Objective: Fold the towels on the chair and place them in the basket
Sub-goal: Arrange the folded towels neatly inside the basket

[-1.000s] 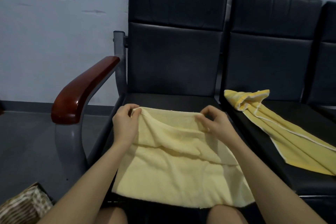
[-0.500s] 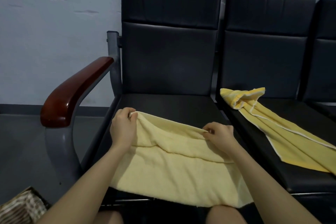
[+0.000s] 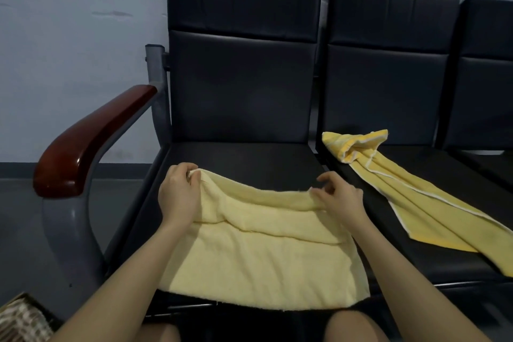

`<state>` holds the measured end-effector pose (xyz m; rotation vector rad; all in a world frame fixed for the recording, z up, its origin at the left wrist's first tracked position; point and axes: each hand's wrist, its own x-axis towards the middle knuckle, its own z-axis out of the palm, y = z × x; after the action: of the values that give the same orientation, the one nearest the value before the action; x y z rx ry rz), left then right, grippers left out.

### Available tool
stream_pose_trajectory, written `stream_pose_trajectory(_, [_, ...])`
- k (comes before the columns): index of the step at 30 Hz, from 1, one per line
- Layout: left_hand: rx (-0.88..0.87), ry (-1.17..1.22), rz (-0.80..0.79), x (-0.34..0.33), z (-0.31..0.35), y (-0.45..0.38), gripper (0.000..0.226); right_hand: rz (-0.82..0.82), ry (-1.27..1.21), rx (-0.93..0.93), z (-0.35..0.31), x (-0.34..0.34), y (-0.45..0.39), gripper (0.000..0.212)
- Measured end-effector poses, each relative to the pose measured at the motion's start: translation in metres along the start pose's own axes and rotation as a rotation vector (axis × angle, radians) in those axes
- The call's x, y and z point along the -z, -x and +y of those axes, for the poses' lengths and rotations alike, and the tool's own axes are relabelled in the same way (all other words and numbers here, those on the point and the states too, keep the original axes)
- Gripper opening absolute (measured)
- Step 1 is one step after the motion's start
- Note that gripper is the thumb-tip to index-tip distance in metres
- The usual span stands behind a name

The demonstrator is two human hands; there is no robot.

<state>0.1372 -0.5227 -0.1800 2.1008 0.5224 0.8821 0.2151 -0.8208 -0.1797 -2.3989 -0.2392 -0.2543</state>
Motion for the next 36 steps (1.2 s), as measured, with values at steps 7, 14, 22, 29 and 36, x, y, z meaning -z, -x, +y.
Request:
stream_pose_trajectory(7, [-0.035,-0.033,-0.059,-0.008,0.004,0.01,0.018,-0.106,0.16,-0.103,0.031,-0.004,0.026,0.026])
stream_pose_trajectory(14, [-0.075,-0.025,-0.08,-0.012,0.008,0.023,0.014,-0.005,0.089,0.098,0.028,-0.004,0.047,0.009])
stream_pose_trajectory(22, [-0.075,-0.037,-0.123,-0.019,0.009,0.034,0.014,-0.123,0.319,0.009,0.038,-0.001,0.046,0.038])
stream_pose_trajectory(29, [-0.217,0.082,-0.207,-0.028,0.015,0.05,0.015,0.047,0.182,0.032,0.036,-0.009,0.037,0.022])
stream_pose_trajectory(36, [-0.434,0.219,-0.409,-0.063,0.049,0.055,0.018,0.043,-0.246,-0.004,0.033,0.0,0.022,0.012])
